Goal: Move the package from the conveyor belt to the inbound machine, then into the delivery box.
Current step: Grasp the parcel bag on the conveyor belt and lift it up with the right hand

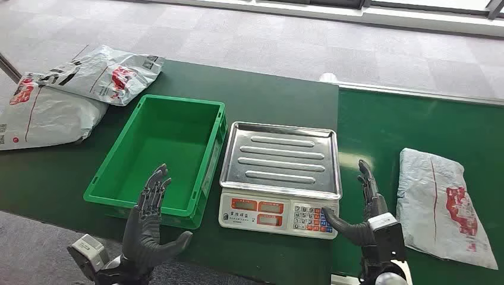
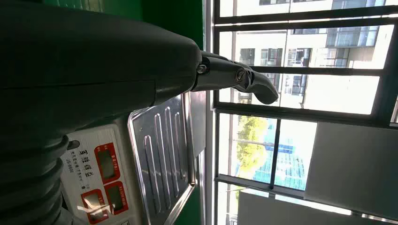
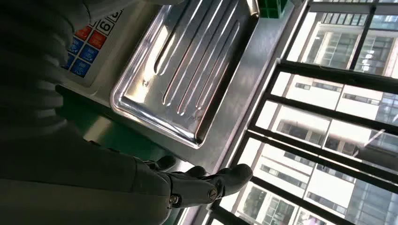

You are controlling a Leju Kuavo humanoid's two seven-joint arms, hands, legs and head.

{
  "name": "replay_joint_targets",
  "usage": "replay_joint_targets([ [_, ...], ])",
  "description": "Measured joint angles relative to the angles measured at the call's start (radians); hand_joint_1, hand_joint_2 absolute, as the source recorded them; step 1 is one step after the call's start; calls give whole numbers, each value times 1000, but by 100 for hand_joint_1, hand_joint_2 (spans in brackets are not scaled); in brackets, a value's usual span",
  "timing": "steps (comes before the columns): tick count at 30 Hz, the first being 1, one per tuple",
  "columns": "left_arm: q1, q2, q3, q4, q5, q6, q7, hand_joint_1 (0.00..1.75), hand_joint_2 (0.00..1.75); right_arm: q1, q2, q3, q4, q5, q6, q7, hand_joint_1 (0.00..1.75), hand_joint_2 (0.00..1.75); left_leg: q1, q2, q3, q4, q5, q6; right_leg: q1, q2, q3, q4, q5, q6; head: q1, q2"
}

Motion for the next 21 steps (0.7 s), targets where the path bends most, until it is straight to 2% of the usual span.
replay_joint_targets([
  [7,-2,-1,0,1,-5,1,7,0,175,-7,-1,-1,-2,26,-19,10,0,175,0,0,0,0,0,0,0,0,0,0,0,0,0,0],
  [8,-4,-2,0,3,-6,1,12,0,175,-20,-6,-7,-2,71,-57,27,0,175,0,0,0,0,0,0,0,0,0,0,0,0,0,0],
  [9,-9,-3,0,7,-2,1,16,0,175,-53,-24,-26,3,168,-146,56,0,175,0,0,0,0,0,0,0,0,0,0,1,0,0,0],
  [12,-37,-5,0,27,20,-2,19,0,175,-188,-118,-98,56,418,-410,133,0,175,0,0,0,2,1,1,-1,1,0,0,2,2,0,0],
  [16,-64,-5,0,47,26,-2,19,0,175,-275,-196,-139,126,439,-456,153,0,175,0,0,0,3,1,1,0,0,1,0,2,2,0,0],
  [21,-79,-5,0,65,26,-2,18,0,175,-295,-217,-146,162,491,-481,188,0,175,0,0,1,2,1,1,0,0,1,0,2,2,0,0],
])
